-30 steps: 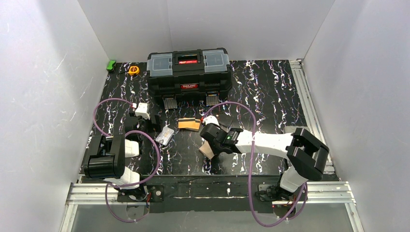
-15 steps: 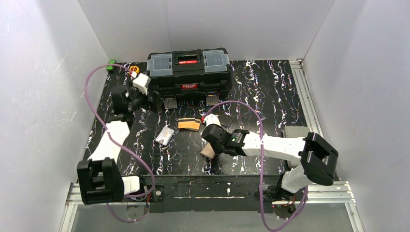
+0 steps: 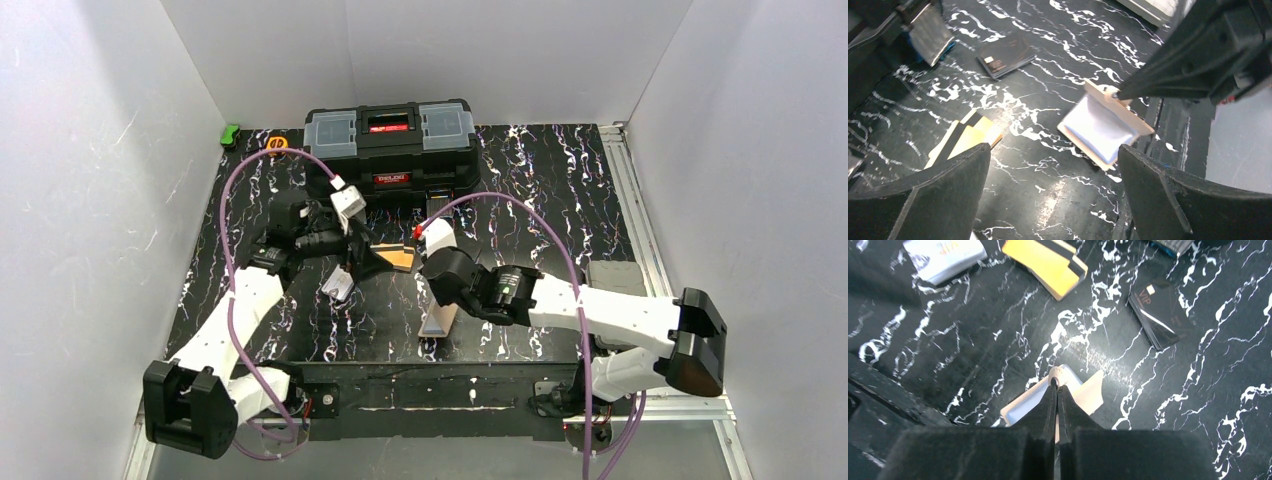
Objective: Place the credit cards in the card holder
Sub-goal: Open the card holder at the center of the board.
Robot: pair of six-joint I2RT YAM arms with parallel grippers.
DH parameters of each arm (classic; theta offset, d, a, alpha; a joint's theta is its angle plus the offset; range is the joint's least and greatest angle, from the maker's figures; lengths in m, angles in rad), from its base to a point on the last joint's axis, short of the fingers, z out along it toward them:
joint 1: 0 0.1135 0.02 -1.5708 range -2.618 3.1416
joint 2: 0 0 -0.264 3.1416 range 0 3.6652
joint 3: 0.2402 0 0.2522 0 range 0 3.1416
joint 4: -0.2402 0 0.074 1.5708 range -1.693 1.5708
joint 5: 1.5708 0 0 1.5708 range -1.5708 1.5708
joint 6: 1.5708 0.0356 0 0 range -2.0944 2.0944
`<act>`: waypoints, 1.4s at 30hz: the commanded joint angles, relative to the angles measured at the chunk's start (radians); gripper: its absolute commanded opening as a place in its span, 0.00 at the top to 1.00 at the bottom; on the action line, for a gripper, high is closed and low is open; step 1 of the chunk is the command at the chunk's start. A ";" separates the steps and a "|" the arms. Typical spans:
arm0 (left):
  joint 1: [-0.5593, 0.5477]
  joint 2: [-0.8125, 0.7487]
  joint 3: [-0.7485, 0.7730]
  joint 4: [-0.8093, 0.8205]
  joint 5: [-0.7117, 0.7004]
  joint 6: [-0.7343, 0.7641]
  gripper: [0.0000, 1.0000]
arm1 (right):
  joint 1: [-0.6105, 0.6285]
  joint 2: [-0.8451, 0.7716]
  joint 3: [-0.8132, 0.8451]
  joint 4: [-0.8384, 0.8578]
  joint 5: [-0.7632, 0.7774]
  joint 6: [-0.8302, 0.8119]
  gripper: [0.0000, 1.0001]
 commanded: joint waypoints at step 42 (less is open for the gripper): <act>-0.414 0.497 0.359 -0.339 0.110 0.757 0.01 | 0.003 -0.409 -0.401 0.161 -0.021 0.201 0.99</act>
